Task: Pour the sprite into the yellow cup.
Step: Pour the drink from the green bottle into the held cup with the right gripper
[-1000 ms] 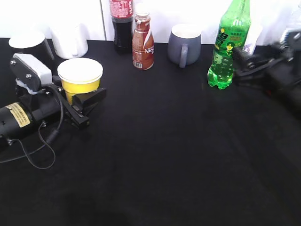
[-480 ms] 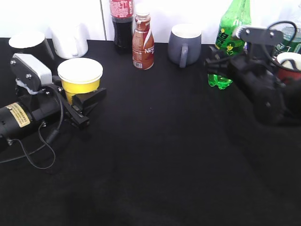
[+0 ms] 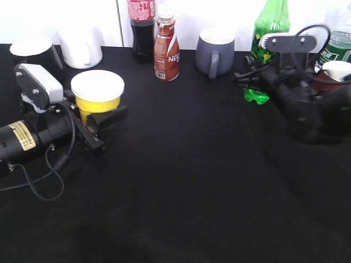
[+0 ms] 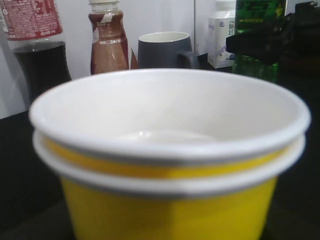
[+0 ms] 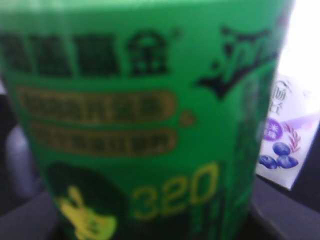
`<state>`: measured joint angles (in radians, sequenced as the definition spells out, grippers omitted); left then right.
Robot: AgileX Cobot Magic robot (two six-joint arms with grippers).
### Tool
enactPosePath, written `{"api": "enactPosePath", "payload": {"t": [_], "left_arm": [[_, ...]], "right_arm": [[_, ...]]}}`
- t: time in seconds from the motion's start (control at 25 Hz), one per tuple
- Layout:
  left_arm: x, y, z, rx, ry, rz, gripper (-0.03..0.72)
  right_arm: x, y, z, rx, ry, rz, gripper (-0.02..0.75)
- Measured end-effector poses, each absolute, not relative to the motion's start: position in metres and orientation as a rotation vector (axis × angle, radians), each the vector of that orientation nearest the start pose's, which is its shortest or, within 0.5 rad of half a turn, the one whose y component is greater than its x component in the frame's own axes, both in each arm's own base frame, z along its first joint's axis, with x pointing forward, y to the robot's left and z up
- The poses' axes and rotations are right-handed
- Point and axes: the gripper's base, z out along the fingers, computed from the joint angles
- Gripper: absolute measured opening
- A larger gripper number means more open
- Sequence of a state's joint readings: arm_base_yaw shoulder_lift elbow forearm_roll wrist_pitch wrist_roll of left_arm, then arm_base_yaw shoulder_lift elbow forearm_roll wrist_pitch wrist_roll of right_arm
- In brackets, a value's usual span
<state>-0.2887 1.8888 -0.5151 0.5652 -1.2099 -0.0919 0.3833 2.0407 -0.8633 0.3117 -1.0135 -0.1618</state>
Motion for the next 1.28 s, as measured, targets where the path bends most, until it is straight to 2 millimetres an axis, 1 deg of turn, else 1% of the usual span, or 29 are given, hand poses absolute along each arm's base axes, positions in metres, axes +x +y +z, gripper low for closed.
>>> {"api": "enactPosePath", "payload": {"t": [0.12,0.2,0.28,0.36,0.4,0.56,0.64,0.8,0.96,1.28], "left_arm": [[0.266,-0.13,0.133,0.766,1.556,-0.608,0.437],[0.263,-0.135,0.133,0.788,1.554,-0.642,0.437],[0.258,-0.145,0.133,0.806,1.546,-0.667,0.437],[0.255,-0.154,0.134,0.813,1.54,-0.703,0.437],[0.255,-0.158,0.136,0.805,1.541,-0.729,0.437],[0.247,-0.17,0.136,0.852,1.523,-0.777,0.437],[0.245,-0.173,0.136,0.866,1.521,-0.791,0.437],[0.245,-0.173,0.136,0.864,1.522,-0.794,0.437],[0.246,-0.172,0.133,0.861,1.557,-0.772,0.437],[0.247,-0.171,0.136,0.837,1.538,-0.778,0.437]], "right_arm": [[0.341,0.128,0.175,-0.31,1.57,0.142,0.428],[0.331,0.139,0.188,-0.502,1.541,0.18,0.428],[0.322,0.156,0.186,-0.637,1.546,0.189,0.428],[0.312,0.174,0.182,-0.794,1.516,0.141,0.428],[0.309,0.18,0.182,-0.86,1.487,0.107,0.428],[0.308,0.182,0.182,-1.066,1.35,-0.107,0.428],[0.308,0.182,0.182,-1.161,1.274,-0.218,0.428],[0.309,0.181,0.186,-1.213,1.161,-0.337,0.428],[0.313,0.176,0.189,-1.229,1.126,-0.488,0.428],[0.313,0.176,0.194,-1.283,0.985,-0.638,0.428]]}}
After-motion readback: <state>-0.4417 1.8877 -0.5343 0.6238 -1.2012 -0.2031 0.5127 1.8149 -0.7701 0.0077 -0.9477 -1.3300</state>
